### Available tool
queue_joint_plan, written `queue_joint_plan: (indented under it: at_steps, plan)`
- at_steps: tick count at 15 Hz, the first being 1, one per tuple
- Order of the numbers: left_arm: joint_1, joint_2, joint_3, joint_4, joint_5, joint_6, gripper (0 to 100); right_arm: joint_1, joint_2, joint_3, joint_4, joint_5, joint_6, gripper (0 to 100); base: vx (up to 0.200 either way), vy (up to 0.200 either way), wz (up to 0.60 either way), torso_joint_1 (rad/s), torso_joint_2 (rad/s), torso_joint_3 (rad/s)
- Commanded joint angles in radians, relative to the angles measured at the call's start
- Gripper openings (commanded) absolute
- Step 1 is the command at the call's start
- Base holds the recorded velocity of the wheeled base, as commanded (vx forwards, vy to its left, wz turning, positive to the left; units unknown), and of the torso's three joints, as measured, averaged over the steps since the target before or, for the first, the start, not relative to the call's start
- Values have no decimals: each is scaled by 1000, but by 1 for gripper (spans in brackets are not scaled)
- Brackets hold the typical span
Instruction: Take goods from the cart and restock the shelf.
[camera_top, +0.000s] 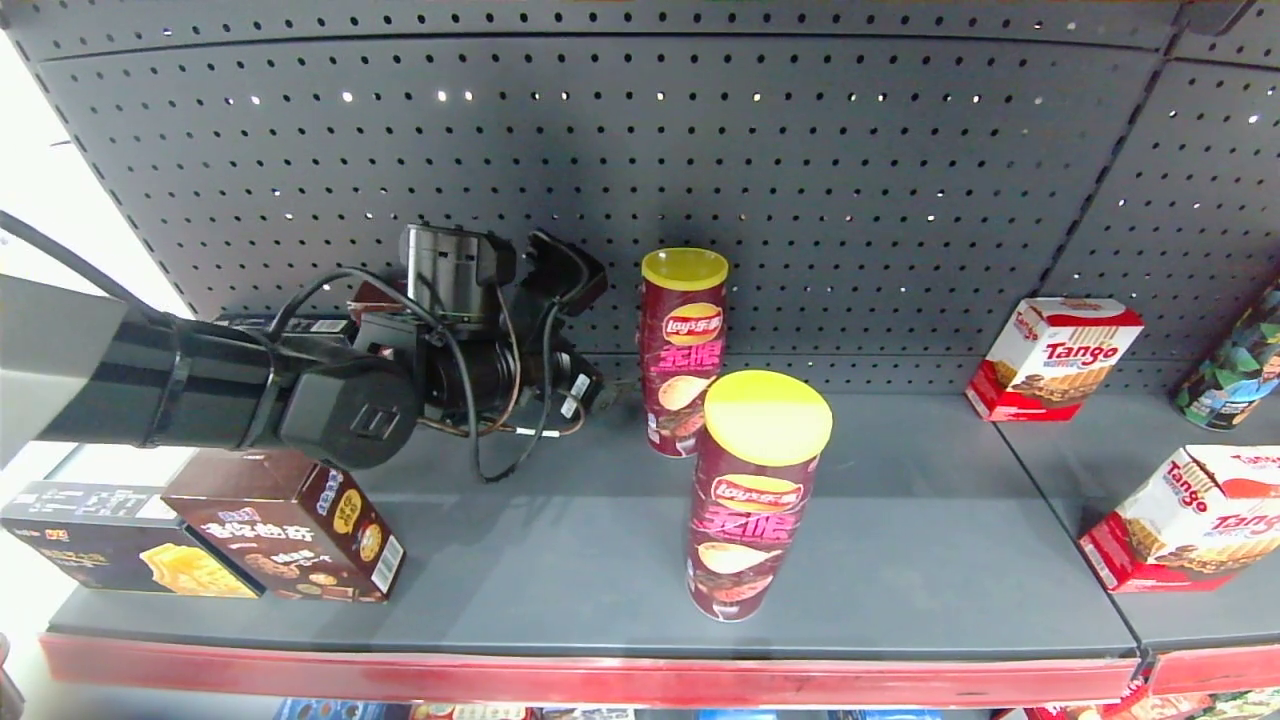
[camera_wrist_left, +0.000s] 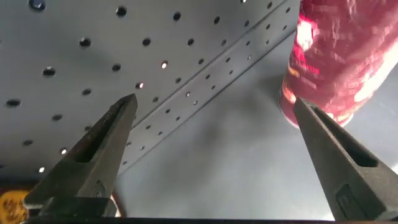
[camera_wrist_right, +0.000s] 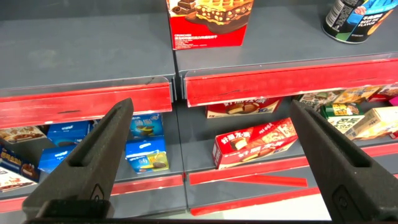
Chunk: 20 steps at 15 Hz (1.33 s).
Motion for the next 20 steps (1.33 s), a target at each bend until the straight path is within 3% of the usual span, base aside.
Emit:
queue_joint_plan:
  at_steps: [1,10,15,19,20]
  plan:
    - [-2,33,-19,-1,0,-1,100,0,2,0,0,0,0,100,0,0,0,0,0,0]
    - [-24,65,-60,-1,0,-3,100,0,2,0,0,0,0,100,0,0,0,0,0,0]
    - [-5,-56,-43,-1,-2,-11,100,0,2,0,0,0,0,100,0,0,0,0,0,0]
    - [-44,-323,129,-56,1,-54,100,0,2,0,0,0,0,100,0,0,0,0,0,0]
    - [-67,-421,242,-90,26,-78,100,0,2,0,0,0,0,100,0,0,0,0,0,0]
